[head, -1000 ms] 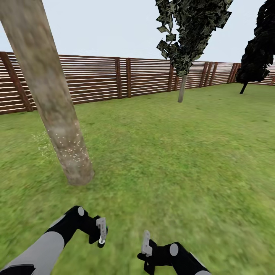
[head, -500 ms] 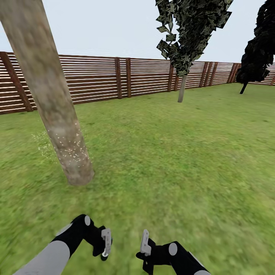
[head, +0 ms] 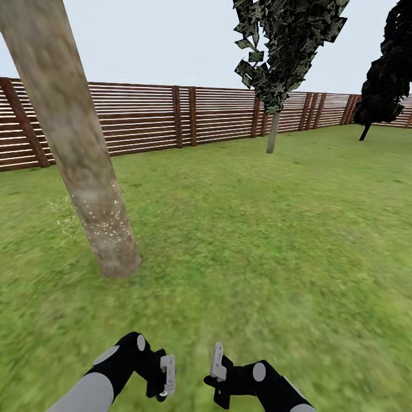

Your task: In the garden, pick up the pesticide atomizer on the floor and spray pesticide onto both trees until each tree trunk is fully covered.

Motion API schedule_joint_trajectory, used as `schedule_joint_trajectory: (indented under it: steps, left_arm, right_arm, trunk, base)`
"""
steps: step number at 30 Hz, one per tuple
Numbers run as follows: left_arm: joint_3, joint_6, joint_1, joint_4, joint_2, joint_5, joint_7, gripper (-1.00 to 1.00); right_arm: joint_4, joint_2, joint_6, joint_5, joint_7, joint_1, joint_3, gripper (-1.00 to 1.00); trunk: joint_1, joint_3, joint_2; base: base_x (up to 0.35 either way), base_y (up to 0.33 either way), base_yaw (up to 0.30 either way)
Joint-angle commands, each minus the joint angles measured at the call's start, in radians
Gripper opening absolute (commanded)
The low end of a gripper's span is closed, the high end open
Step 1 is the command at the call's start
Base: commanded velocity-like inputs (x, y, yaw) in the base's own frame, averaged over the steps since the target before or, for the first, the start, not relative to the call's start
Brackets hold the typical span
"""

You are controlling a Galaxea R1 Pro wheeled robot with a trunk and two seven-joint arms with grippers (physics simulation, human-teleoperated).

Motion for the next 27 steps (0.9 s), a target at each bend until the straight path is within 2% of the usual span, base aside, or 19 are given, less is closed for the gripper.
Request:
schedule_joint_trajectory:
  steps: [1,9,14,16,18,19,27]
  left_arm:
    - [0.001,0.000,0.000,0.000,-0.001,-0.001,0.000,-1.00]
    - [0.001,0.003,0.001,-0.003,-0.001,-0.004,0.002,-1.00]
    - [0.001,0.013,0.001,-0.001,-0.005,-0.001,0.054,-1.00]
    - [0.001,0.027,0.001,-0.002,-0.019,-0.003,0.059,-1.00]
    - [0.001,0.034,0.001,-0.001,-0.044,0.000,0.120,-1.00]
    - [0.001,0.034,0.001,0.000,-0.048,0.000,0.131,-1.00]
    - [0.001,0.033,0.001,0.073,-0.056,-0.016,0.143,-1.00]
  right_arm:
    - [-0.017,0.000,0.000,0.000,0.000,-0.001,0.000,-1.00]
    - [-0.064,0.000,0.001,-0.001,0.003,-0.001,0.000,-1.00]
    - [-0.085,0.000,0.001,-0.002,0.037,-0.001,0.000,-1.00]
    - [-0.085,0.000,0.001,-0.002,0.038,-0.001,0.000,-1.00]
    - [-0.085,0.000,0.001,-0.002,0.038,-0.001,0.000,-1.00]
    - [-0.085,0.000,0.001,-0.003,0.038,-0.001,0.000,-1.00]
    - [-0.086,0.000,0.001,-0.003,0.038,-0.001,0.000,-1.00]
  trunk:
    - [0.000,0.000,0.000]
    - [0.000,0.000,0.000]
    - [0.000,0.000,0.000]
    - [0.000,0.000,0.000]
    - [0.000,0.000,0.000]
    - [0.000,0.000,0.000]
    - [0.000,0.000,0.000]
  base:
    - [0.000,0.000,0.000]
    - [0.000,0.000,0.000]
    - [0.000,0.000,0.000]
    - [0.000,0.000,0.000]
    - [0.000,0.000,0.000]
    - [0.000,0.000,0.000]
    - [0.000,0.000,0.000]
